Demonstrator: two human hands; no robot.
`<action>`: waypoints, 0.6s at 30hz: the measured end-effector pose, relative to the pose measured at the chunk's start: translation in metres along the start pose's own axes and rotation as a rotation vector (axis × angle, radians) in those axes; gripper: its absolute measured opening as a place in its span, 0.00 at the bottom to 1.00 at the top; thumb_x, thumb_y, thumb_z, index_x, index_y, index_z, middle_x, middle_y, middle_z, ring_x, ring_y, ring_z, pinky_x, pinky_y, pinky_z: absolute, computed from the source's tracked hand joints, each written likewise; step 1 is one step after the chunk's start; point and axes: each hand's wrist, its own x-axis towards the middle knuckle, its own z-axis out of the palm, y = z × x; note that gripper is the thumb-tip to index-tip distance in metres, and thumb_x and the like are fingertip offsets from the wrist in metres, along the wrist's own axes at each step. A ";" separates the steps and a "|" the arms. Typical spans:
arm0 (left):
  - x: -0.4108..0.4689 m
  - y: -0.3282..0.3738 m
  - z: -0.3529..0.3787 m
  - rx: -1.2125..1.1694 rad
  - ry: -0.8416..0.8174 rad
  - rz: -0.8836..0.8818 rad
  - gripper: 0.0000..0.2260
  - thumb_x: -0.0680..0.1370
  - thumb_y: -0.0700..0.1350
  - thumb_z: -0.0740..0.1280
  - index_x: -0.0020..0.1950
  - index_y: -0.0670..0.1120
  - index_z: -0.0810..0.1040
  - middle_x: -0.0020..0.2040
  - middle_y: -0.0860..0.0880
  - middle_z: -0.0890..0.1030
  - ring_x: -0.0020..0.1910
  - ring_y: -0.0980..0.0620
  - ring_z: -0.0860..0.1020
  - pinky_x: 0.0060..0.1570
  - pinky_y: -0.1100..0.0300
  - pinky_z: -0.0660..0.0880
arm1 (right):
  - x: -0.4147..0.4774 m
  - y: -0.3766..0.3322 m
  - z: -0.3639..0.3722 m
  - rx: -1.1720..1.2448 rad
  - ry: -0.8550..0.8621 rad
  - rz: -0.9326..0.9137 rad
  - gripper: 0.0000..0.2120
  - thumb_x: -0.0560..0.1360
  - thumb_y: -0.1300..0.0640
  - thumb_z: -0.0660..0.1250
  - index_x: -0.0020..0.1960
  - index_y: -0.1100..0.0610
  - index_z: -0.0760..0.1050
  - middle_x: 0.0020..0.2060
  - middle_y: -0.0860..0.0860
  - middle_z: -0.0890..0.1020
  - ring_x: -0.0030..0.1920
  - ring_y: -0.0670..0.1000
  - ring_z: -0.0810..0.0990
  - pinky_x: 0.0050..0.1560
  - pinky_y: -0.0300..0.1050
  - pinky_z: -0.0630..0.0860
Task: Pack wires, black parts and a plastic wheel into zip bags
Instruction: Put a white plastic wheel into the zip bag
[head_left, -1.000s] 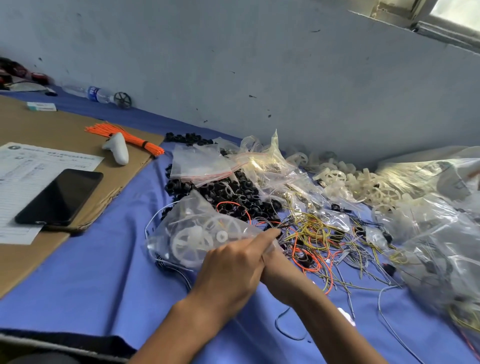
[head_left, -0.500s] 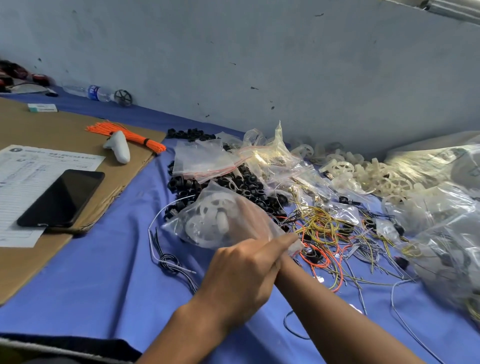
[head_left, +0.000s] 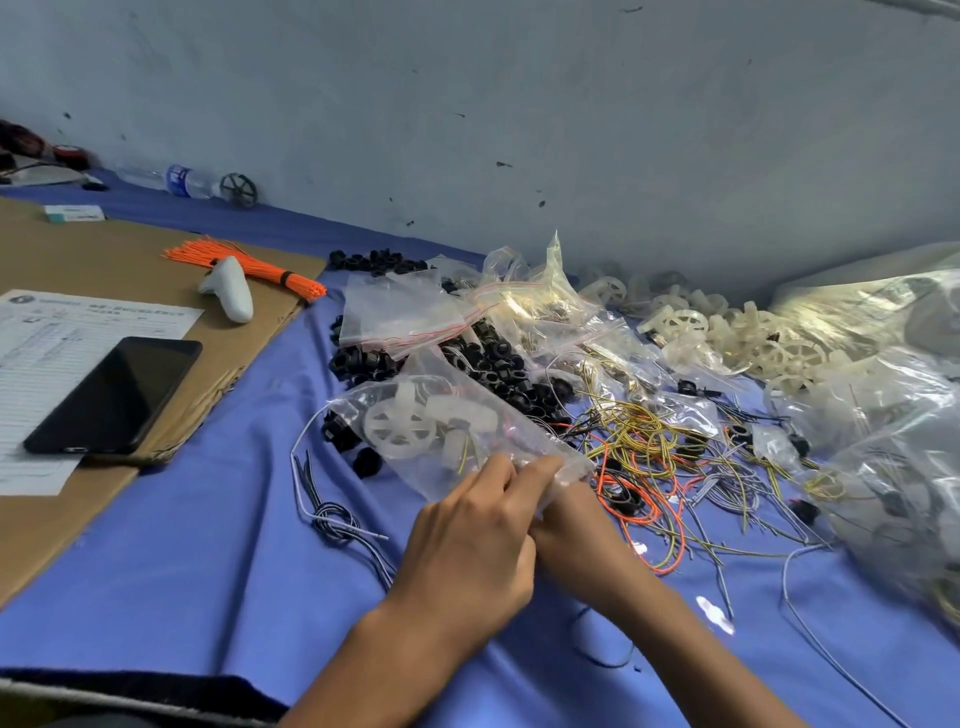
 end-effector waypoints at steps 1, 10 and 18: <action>0.000 0.000 0.001 -0.008 -0.015 -0.004 0.33 0.68 0.42 0.63 0.71 0.61 0.64 0.51 0.54 0.72 0.50 0.48 0.77 0.38 0.53 0.75 | -0.006 0.006 0.001 0.037 0.046 -0.027 0.11 0.71 0.65 0.63 0.36 0.50 0.69 0.29 0.41 0.72 0.32 0.40 0.71 0.33 0.39 0.64; 0.002 0.001 0.003 -0.045 0.007 -0.044 0.22 0.75 0.50 0.63 0.70 0.60 0.72 0.58 0.57 0.80 0.55 0.51 0.79 0.49 0.54 0.77 | -0.044 0.014 0.019 -0.024 0.144 -0.124 0.09 0.72 0.67 0.66 0.51 0.60 0.78 0.49 0.53 0.80 0.52 0.55 0.77 0.57 0.48 0.74; 0.002 0.006 0.006 -0.072 0.050 -0.022 0.18 0.73 0.48 0.69 0.62 0.56 0.79 0.51 0.55 0.84 0.47 0.48 0.83 0.39 0.53 0.81 | -0.046 0.027 0.022 -0.121 0.166 -0.143 0.07 0.77 0.59 0.62 0.52 0.56 0.77 0.49 0.51 0.79 0.51 0.55 0.76 0.56 0.48 0.73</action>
